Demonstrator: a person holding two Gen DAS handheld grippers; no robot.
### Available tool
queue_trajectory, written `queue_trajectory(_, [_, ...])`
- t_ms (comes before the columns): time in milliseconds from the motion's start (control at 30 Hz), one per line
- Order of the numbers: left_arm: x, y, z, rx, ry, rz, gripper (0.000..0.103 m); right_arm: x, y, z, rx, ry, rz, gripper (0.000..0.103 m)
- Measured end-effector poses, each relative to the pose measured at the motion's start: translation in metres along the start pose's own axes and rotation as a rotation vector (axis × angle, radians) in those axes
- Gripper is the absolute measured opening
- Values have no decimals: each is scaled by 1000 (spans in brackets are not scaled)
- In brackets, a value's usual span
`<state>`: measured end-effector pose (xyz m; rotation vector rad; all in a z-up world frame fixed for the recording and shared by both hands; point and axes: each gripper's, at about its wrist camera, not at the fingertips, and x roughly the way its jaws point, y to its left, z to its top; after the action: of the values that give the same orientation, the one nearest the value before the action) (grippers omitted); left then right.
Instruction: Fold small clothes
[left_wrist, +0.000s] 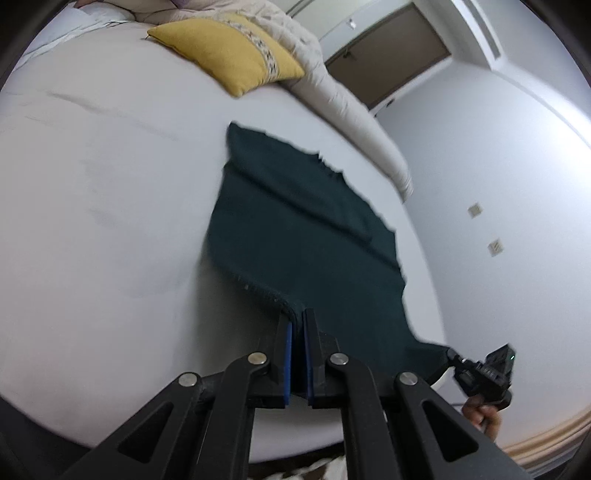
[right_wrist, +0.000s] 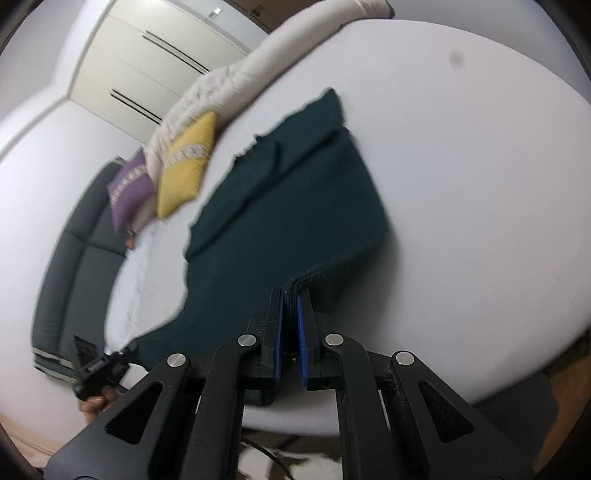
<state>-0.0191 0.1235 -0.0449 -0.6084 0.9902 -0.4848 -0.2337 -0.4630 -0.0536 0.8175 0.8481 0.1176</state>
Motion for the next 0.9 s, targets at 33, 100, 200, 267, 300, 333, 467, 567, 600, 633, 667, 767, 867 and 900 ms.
queue_trajectory(33, [3,-1,8,-13,-11,-12,5,1,4,8,5,-8,13,6])
queue_trajectory(100, [8,-1,24,-37,-37,-25,5,4,11,28,16,-32,35,6])
queue_trajectory(200, [17,4,50,-92,-62,-55,5,12,14,61,47,-67,51,6])
queue_trajectory(267, [26,4,68,-108,-77,-56,5,20,15,83,61,-83,53,6])
queue_trajectory(300, [29,5,75,-114,-82,-56,5,24,14,92,68,-88,54,6])
queue_trajectory(333, [34,5,83,-124,-87,-59,5,29,14,100,80,-92,56,6])
queue_trajectory(467, [54,6,114,-144,-96,-61,5,57,13,141,120,-114,64,6])
queue_trajectory(567, [74,7,137,-151,-98,-46,5,81,16,169,129,-124,55,6])
queue_trajectory(600, [80,9,144,-157,-98,-42,5,88,16,176,130,-127,50,6])
queue_trajectory(633, [88,11,153,-163,-99,-37,5,96,17,183,132,-130,44,6])
queue_trajectory(667, [96,13,163,-169,-102,-33,5,104,17,191,136,-135,39,6])
queue_trajectory(767, [116,19,186,-176,-104,-22,5,131,19,218,139,-146,15,6])
queue_trajectory(867, [139,24,206,-179,-96,3,5,161,16,247,158,-151,-6,6])
queue_trajectory(900, [146,26,213,-179,-97,13,5,169,14,253,162,-154,-15,6])
